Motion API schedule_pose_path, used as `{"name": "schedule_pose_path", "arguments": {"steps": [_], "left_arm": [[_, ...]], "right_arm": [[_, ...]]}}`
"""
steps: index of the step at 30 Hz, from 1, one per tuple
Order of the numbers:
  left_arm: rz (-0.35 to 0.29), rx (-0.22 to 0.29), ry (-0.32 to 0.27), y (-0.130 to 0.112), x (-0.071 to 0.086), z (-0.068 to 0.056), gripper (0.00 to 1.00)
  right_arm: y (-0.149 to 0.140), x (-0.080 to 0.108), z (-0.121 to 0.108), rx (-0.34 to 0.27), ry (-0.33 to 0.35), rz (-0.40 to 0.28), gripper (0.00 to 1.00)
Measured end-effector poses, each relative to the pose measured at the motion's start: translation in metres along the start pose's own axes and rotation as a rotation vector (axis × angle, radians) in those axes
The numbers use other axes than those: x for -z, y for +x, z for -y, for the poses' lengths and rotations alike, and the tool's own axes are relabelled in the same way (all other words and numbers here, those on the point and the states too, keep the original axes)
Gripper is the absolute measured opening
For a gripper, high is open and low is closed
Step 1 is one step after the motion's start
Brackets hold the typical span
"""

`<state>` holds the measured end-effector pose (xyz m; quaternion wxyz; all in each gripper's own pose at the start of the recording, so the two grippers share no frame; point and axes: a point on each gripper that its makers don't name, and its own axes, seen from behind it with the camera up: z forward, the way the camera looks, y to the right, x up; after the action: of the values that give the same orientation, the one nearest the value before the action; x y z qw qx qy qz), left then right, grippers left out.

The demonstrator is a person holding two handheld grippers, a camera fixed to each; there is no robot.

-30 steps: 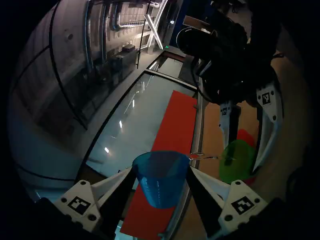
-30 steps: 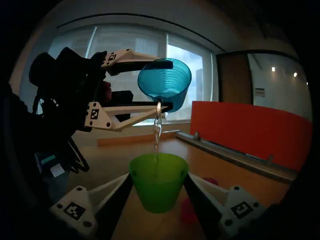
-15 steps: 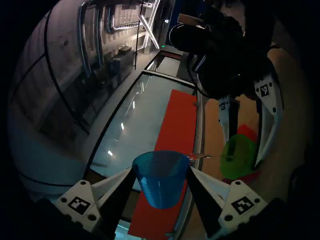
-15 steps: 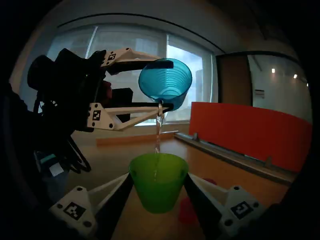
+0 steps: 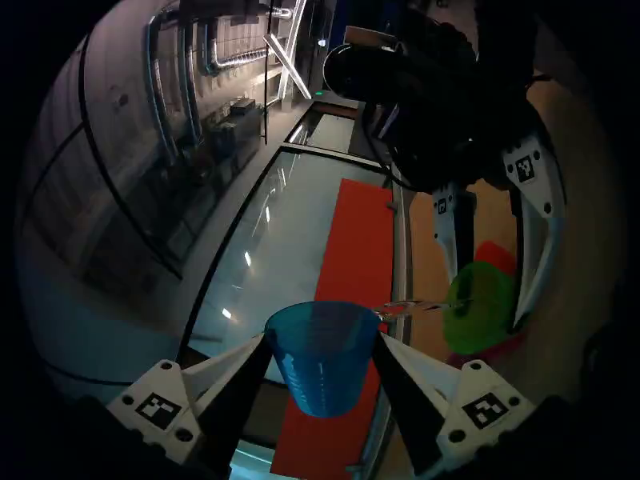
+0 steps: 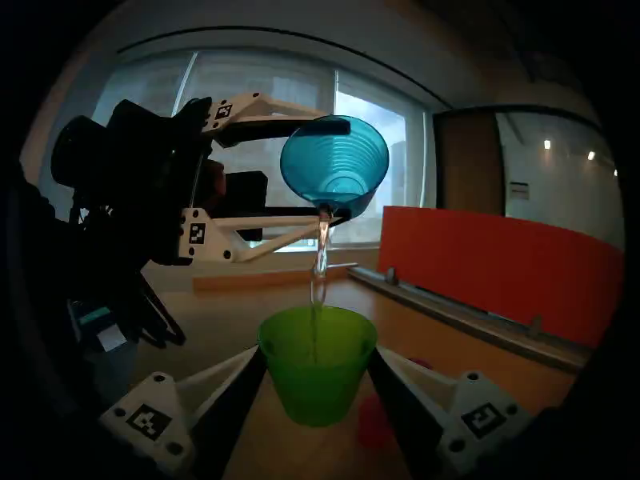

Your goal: Pour water

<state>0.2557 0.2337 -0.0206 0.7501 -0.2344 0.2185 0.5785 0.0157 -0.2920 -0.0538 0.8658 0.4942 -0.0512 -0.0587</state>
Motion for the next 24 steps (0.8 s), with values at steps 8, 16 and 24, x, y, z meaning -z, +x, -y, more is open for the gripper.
{"name": "schedule_pose_path", "arguments": {"steps": [8,16,24], "left_arm": [[0.0,-0.044,0.008,0.003,0.0005,0.0002,0.86],[-0.001,-0.082,0.012,0.0054,-0.0024,-0.0004,0.86],[-0.001,-0.122,0.015,0.0077,-0.0031,0.0007,0.86]], "right_arm": [[0.0001,0.0023,-0.0014,0.003,-0.002,-0.004,0.89],[-0.0007,0.0046,-0.0028,0.002,-0.005,-0.008,0.89],[-0.0009,0.0067,-0.0033,0.003,-0.008,-0.01,0.89]]}}
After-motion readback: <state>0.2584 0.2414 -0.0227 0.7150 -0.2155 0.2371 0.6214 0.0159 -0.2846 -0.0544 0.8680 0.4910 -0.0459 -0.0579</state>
